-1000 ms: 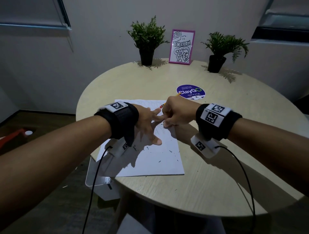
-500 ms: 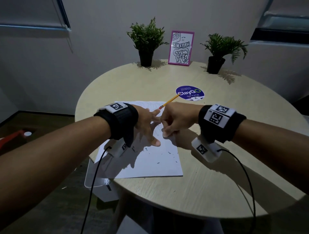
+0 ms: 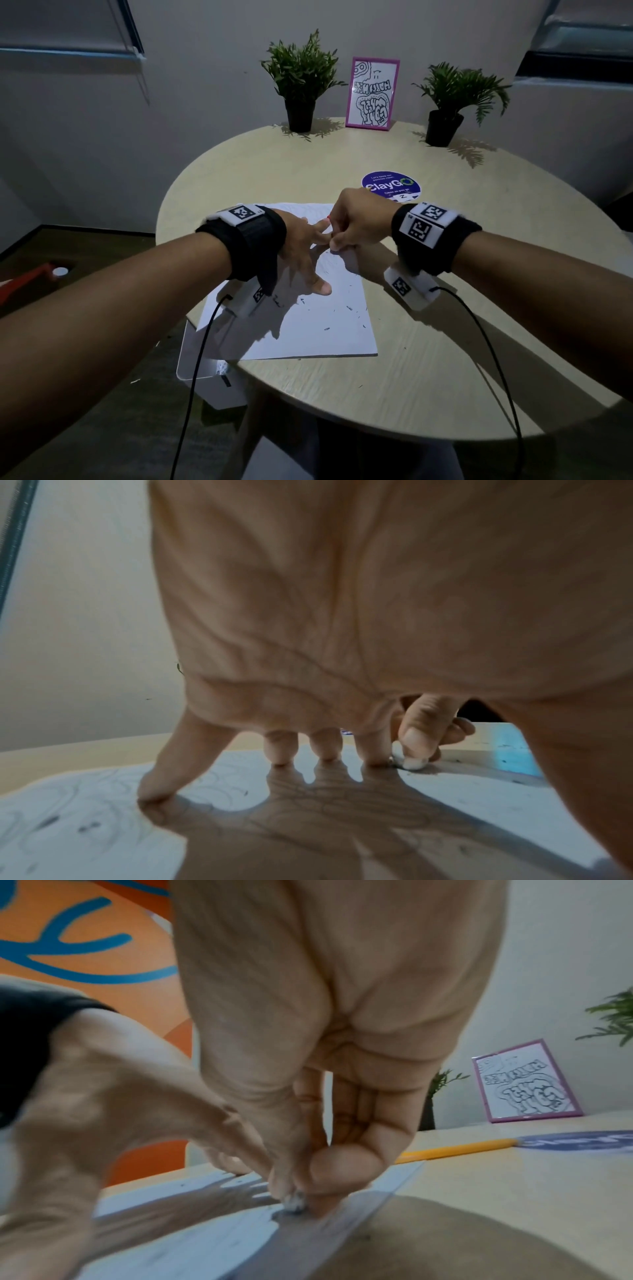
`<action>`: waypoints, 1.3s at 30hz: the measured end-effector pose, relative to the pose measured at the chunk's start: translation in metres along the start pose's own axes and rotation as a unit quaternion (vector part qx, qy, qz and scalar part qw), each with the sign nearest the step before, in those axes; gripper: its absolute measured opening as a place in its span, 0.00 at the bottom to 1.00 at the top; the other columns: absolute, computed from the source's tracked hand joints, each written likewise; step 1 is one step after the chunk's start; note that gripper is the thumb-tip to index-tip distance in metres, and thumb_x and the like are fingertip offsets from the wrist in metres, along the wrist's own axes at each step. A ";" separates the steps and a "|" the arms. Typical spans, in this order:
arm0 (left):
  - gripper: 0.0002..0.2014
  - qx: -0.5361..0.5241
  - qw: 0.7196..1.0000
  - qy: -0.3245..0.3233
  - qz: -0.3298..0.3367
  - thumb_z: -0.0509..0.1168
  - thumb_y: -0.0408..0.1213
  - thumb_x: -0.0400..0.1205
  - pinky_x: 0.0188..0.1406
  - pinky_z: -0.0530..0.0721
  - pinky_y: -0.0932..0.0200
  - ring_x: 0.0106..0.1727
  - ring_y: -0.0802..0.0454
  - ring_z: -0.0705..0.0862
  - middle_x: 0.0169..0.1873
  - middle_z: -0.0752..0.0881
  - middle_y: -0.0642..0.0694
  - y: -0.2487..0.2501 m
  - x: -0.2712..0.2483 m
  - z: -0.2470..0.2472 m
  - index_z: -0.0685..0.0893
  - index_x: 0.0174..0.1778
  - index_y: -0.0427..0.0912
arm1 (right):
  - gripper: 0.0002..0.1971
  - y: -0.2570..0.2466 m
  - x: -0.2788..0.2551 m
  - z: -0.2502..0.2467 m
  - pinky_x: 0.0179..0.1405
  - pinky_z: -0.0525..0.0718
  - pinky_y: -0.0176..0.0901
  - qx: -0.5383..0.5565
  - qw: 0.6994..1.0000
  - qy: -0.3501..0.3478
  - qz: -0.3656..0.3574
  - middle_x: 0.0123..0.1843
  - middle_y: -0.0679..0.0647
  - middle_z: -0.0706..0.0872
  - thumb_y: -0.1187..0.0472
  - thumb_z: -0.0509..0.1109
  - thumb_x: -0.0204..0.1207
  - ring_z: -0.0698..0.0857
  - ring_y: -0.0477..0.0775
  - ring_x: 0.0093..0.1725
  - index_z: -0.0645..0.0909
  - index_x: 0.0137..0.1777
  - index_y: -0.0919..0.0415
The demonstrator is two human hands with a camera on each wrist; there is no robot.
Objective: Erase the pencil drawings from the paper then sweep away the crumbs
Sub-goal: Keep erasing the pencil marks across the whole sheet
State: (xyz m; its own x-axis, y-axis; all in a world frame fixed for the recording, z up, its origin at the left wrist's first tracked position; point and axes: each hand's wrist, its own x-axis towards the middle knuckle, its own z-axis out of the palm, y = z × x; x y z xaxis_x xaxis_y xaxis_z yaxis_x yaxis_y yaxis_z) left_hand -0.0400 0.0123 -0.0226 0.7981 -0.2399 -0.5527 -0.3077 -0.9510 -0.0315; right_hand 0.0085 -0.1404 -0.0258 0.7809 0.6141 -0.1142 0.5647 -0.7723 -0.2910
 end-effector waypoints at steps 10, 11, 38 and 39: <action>0.53 -0.005 1.000 0.006 0.001 0.69 0.74 0.69 0.84 0.54 0.36 0.88 0.50 0.42 0.86 0.38 0.64 -0.003 0.006 0.004 0.45 0.84 0.72 | 0.10 0.002 0.000 0.002 0.32 0.76 0.36 0.009 1.000 -0.002 0.003 0.27 0.46 0.87 0.57 0.83 0.69 0.81 0.34 0.25 0.87 0.30 0.55; 0.53 -0.004 1.000 0.007 0.002 0.69 0.75 0.68 0.84 0.54 0.36 0.88 0.50 0.43 0.86 0.39 0.64 -0.003 0.007 0.004 0.45 0.84 0.72 | 0.10 0.002 -0.001 0.003 0.32 0.76 0.37 0.011 1.000 0.005 0.005 0.28 0.47 0.87 0.58 0.83 0.69 0.82 0.35 0.26 0.87 0.31 0.56; 0.56 -0.031 0.999 0.006 0.006 0.72 0.74 0.66 0.84 0.51 0.35 0.88 0.50 0.38 0.86 0.44 0.66 -0.007 0.011 0.005 0.47 0.85 0.69 | 0.11 -0.008 -0.021 0.001 0.35 0.81 0.32 0.039 0.982 -0.177 -0.054 0.30 0.48 0.91 0.57 0.83 0.71 0.87 0.42 0.30 0.86 0.32 0.57; 0.55 -0.034 0.999 0.008 0.006 0.72 0.73 0.67 0.85 0.51 0.35 0.88 0.50 0.38 0.86 0.45 0.65 -0.007 0.011 0.005 0.47 0.85 0.69 | 0.11 -0.008 -0.018 0.000 0.34 0.80 0.31 0.033 0.984 -0.166 -0.057 0.30 0.48 0.91 0.57 0.83 0.70 0.87 0.41 0.30 0.86 0.32 0.57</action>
State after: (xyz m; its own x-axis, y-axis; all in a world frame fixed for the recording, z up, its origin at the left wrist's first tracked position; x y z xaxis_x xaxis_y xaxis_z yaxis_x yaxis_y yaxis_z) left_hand -0.0315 0.0173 -0.0332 0.8030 -0.2544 -0.5389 -0.2818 -0.9589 0.0327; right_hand -0.0097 -0.1451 -0.0219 0.5776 0.7233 -0.3784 0.6157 -0.6904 -0.3799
